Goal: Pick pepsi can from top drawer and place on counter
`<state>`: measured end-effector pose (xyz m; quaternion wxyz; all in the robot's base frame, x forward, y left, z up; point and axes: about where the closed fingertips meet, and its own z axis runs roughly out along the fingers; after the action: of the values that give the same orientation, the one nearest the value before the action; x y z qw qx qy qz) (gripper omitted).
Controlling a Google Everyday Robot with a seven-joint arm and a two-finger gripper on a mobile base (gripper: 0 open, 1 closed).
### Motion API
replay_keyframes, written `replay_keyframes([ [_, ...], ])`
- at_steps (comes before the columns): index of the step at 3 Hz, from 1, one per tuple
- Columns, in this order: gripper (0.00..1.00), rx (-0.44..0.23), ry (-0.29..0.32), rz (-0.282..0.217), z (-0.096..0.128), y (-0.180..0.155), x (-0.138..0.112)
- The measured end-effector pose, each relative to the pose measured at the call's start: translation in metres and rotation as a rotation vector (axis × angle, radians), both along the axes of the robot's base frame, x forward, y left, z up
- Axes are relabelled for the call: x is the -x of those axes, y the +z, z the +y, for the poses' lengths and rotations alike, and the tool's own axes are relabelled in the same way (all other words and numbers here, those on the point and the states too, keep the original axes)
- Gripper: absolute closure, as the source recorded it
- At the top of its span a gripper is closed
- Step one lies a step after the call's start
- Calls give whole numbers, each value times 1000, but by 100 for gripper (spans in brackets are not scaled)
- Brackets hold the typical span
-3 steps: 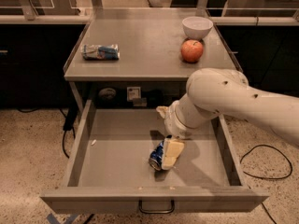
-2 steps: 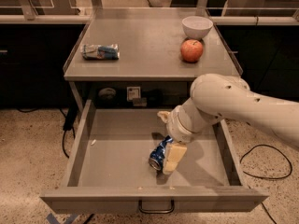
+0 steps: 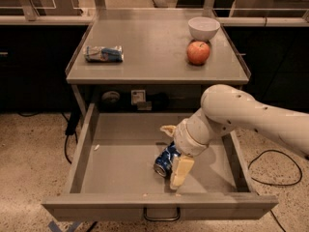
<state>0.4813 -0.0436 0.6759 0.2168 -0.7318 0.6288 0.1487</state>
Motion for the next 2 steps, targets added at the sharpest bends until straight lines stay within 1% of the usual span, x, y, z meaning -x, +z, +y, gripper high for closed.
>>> replay_keyframes([
  [1, 0, 16, 19, 6, 19, -24, -4],
  [2, 0, 16, 19, 6, 19, -24, -4],
])
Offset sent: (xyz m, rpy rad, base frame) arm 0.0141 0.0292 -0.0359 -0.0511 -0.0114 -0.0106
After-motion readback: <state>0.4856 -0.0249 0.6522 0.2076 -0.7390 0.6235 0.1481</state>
